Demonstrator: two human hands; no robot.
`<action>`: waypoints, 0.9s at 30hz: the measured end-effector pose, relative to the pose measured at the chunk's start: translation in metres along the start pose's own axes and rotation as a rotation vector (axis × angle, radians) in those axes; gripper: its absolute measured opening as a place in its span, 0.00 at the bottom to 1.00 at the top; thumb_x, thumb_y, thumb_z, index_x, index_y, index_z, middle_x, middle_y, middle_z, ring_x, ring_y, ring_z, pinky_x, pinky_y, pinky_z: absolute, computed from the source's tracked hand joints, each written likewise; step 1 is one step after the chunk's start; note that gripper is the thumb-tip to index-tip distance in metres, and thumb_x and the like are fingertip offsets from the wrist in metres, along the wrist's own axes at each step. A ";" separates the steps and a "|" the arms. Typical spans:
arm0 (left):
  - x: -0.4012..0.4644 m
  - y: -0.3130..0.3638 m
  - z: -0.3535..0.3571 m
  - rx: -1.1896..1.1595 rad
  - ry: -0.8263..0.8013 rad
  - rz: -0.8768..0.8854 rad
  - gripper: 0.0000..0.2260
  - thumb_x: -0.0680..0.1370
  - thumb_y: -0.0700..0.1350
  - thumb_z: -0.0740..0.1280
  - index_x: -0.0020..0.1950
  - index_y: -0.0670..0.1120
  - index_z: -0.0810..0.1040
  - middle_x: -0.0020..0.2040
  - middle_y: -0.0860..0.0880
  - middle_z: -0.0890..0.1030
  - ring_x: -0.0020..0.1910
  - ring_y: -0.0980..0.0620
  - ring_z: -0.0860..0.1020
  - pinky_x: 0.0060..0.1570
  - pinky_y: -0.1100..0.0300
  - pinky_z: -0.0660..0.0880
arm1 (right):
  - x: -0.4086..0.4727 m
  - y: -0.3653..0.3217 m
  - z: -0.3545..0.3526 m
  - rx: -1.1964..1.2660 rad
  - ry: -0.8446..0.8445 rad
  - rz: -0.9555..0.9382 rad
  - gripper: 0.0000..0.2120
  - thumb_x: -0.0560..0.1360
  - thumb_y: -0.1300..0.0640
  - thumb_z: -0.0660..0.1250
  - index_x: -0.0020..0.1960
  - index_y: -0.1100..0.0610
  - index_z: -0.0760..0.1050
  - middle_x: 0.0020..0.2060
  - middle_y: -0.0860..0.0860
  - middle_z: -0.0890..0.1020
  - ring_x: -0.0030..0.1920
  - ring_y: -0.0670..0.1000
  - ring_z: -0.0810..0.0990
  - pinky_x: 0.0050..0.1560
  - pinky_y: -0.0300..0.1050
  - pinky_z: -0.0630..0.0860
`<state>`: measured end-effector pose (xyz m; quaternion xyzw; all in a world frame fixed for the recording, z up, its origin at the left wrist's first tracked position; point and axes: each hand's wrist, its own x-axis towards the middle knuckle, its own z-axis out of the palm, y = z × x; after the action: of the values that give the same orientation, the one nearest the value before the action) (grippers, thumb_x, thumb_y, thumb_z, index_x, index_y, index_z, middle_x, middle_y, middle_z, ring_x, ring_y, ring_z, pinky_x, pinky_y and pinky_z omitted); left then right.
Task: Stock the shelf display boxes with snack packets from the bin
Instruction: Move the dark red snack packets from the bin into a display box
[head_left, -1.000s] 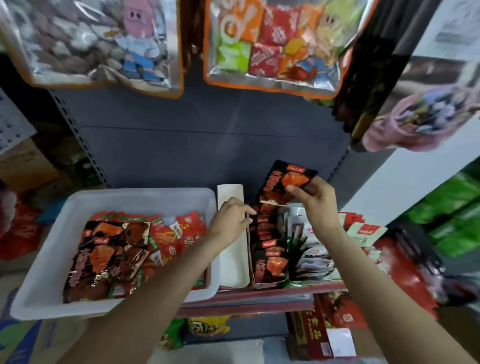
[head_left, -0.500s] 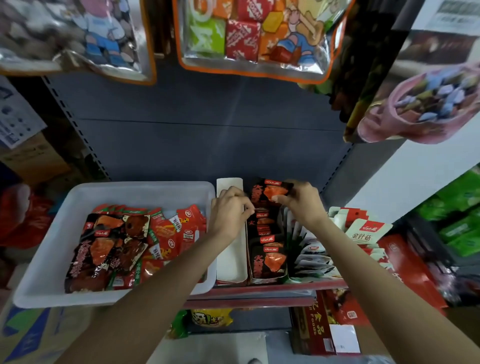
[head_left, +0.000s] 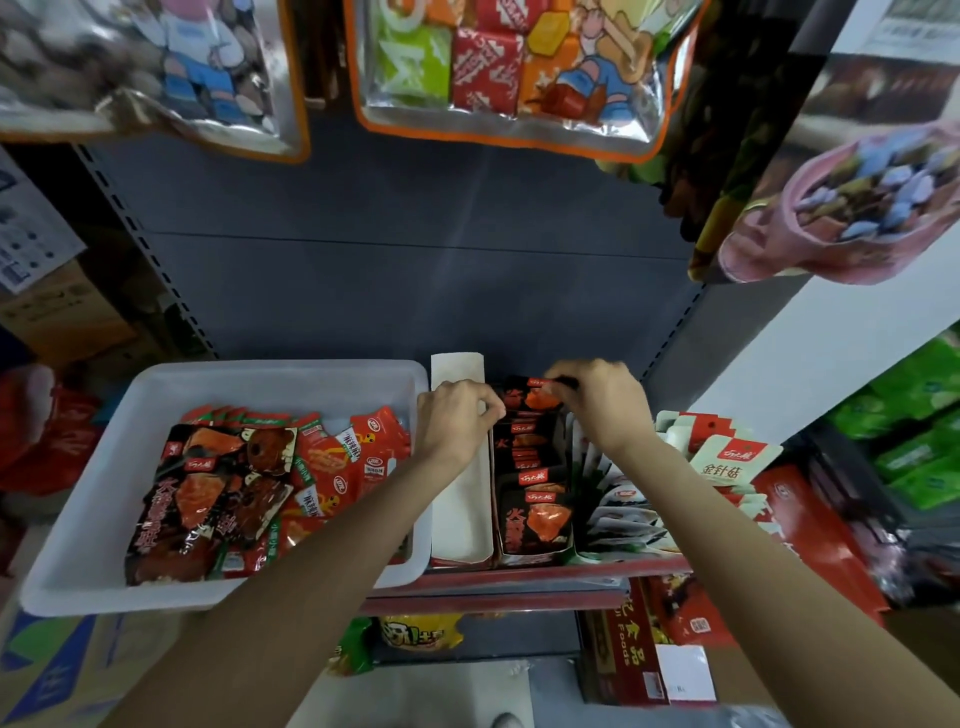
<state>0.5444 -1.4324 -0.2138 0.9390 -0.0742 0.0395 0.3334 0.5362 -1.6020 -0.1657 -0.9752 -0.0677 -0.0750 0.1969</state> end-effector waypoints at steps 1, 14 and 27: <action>0.000 0.000 0.000 0.004 -0.002 0.003 0.06 0.77 0.45 0.67 0.45 0.50 0.84 0.49 0.54 0.84 0.51 0.54 0.79 0.53 0.57 0.69 | 0.000 0.000 0.003 -0.057 -0.049 0.024 0.07 0.77 0.54 0.64 0.52 0.51 0.80 0.45 0.52 0.84 0.48 0.57 0.80 0.45 0.49 0.77; -0.013 -0.012 -0.015 -0.108 0.047 -0.010 0.04 0.74 0.43 0.70 0.46 0.49 0.83 0.47 0.53 0.83 0.53 0.51 0.75 0.53 0.56 0.71 | -0.012 -0.029 0.021 -0.084 0.060 -0.154 0.11 0.69 0.60 0.73 0.52 0.56 0.81 0.48 0.53 0.81 0.51 0.59 0.78 0.49 0.52 0.75; -0.068 -0.153 -0.111 0.229 0.209 -0.157 0.07 0.75 0.46 0.69 0.51 0.45 0.81 0.48 0.46 0.82 0.50 0.44 0.77 0.52 0.50 0.74 | -0.004 -0.156 0.110 0.238 -0.364 -0.128 0.15 0.77 0.56 0.65 0.63 0.55 0.74 0.62 0.53 0.76 0.61 0.54 0.74 0.63 0.48 0.70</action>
<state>0.4996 -1.2369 -0.2311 0.9645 0.0395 0.1192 0.2324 0.5205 -1.4163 -0.2077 -0.9363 -0.1721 0.0983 0.2900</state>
